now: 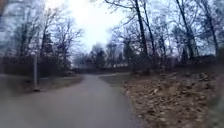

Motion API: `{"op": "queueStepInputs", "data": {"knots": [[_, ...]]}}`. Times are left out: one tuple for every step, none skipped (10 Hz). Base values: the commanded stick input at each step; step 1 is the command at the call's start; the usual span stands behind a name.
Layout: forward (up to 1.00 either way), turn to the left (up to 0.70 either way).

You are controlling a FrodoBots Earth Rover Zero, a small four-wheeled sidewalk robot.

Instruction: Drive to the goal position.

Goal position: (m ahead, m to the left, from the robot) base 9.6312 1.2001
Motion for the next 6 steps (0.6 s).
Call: {"op": "queueStepInputs", "data": {"knots": [[1.0,0.0],[1.0,0.0],[1.0,0.0],[1.0,0.0],[1.0,0.3],[1.0,0.4]]}}
